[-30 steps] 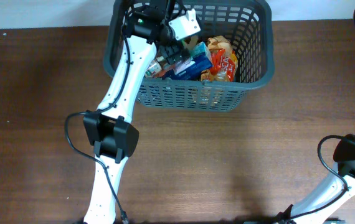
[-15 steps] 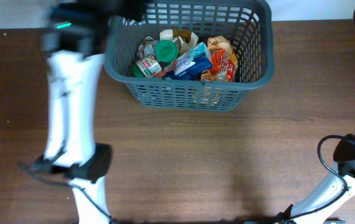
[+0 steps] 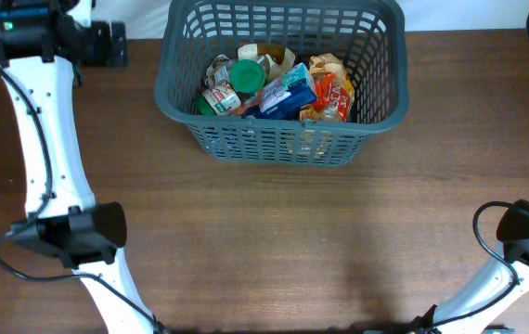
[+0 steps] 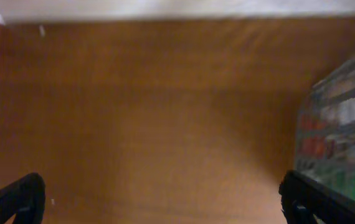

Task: Pack container

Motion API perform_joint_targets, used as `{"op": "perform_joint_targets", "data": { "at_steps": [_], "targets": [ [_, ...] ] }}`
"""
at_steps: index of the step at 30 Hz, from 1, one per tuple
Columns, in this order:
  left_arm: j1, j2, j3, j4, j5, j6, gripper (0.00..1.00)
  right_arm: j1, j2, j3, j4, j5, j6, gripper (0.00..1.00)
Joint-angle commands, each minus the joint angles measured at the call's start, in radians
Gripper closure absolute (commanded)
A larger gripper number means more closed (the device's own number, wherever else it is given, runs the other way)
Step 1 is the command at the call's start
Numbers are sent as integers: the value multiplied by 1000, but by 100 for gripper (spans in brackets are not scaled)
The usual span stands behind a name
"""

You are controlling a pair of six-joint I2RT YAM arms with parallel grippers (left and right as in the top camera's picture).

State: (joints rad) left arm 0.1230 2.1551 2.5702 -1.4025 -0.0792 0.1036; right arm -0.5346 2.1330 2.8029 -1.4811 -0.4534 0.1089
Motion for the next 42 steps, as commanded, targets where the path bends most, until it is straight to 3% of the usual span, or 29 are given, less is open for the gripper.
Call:
{"op": "perform_joint_targets", "data": {
  "at_steps": [1,16,22,28,34,42],
  "targets": [
    [11,-10,-68,22,6,-21,1,26,6,-5,3,-5,4,1],
    [11,-10,-145,24,6,-21,1,337,-118,-5,3,-5,5,1],
    [11,-10,-145,24,6,-21,1,365,-223,-5,3,-5,5,1],
    [11,-10,-145,24,7,-21,1,364,-377,-23,111,259,-53,1],
    [11,-10,-145,24,6,-21,1,364,-571,-274,404,416,-52,1],
    [11,-10,-145,24,6,-21,1,364,-1026,-1022,885,597,-52,1]
  ]
}}
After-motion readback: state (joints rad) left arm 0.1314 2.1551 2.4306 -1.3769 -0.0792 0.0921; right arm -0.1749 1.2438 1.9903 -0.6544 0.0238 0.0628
